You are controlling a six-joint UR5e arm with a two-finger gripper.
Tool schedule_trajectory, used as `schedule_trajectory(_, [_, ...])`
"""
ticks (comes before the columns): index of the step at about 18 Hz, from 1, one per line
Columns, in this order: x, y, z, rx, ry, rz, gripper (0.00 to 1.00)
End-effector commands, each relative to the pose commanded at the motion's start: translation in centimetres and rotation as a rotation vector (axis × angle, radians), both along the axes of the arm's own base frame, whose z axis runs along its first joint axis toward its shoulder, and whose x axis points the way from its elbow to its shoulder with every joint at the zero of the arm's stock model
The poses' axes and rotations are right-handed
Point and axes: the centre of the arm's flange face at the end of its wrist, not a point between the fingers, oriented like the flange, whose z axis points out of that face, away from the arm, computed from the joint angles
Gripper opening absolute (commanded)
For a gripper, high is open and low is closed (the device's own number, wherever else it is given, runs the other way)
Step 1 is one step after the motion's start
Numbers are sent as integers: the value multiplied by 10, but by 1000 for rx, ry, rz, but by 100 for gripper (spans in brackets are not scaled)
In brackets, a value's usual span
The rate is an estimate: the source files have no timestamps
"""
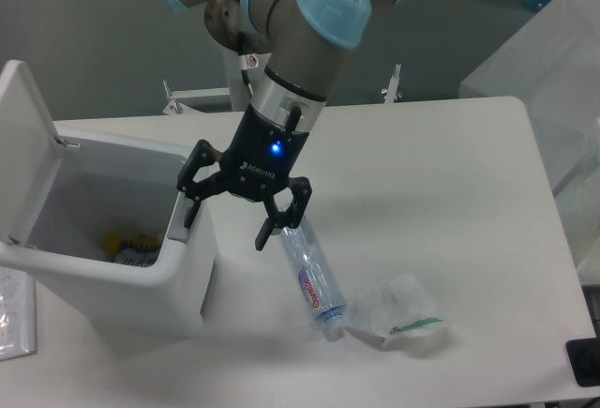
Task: Open the trash can
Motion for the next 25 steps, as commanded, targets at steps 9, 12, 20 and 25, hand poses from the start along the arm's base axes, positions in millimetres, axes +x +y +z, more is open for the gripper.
schedule_trajectory(9, [-109,17,-18,1,68,39,100])
schedule_trajectory(12, [-156,23,-42,-55,104,83,100])
schedule_trajectory(20, [-201,-23,-104,-419,458,-91,100])
schedule_trajectory(25, [-229,-53,-123,-494,549,-265,100])
